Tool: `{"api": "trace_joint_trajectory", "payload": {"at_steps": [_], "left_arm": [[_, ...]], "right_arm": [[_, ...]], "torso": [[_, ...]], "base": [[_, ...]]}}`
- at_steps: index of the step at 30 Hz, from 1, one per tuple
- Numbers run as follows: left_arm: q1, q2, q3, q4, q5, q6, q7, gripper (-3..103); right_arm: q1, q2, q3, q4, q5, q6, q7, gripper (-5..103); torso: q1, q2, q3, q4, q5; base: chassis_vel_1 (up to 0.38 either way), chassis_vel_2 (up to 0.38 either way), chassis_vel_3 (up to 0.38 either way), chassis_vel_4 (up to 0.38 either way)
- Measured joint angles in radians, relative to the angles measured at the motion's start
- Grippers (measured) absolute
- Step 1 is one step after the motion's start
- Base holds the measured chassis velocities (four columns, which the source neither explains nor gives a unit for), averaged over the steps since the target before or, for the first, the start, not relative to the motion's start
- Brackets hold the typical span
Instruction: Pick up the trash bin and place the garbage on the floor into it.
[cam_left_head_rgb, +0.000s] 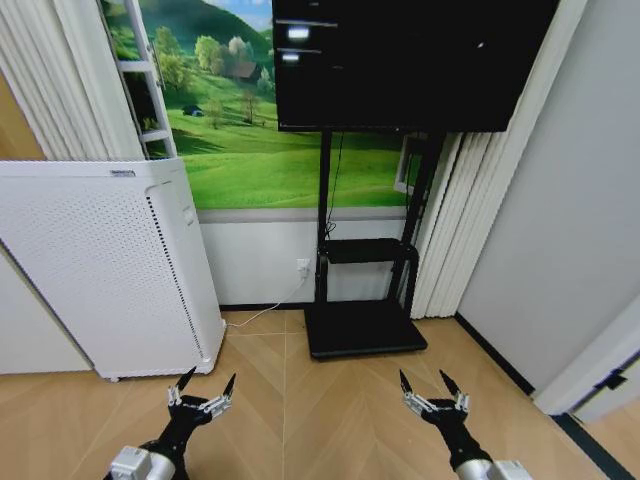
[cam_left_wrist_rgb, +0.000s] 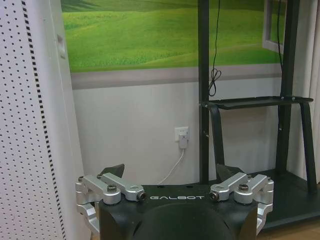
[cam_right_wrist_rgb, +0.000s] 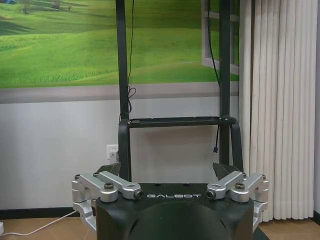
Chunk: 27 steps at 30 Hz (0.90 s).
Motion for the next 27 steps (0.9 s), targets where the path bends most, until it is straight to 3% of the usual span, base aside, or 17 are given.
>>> {"api": "trace_joint_trajectory", "payload": {"at_steps": [27], "left_arm": [[0.0, 0.0, 0.0, 0.0, 0.0, 0.0, 0.0, 100]], "right_arm": [[0.0, 0.0, 0.0, 0.0, 0.0, 0.0, 0.0, 100]], "torso": [[0.034, 0.092, 0.058, -0.0001, 0.0]], "base": [[0.0, 0.0, 0.0, 0.0]]}}
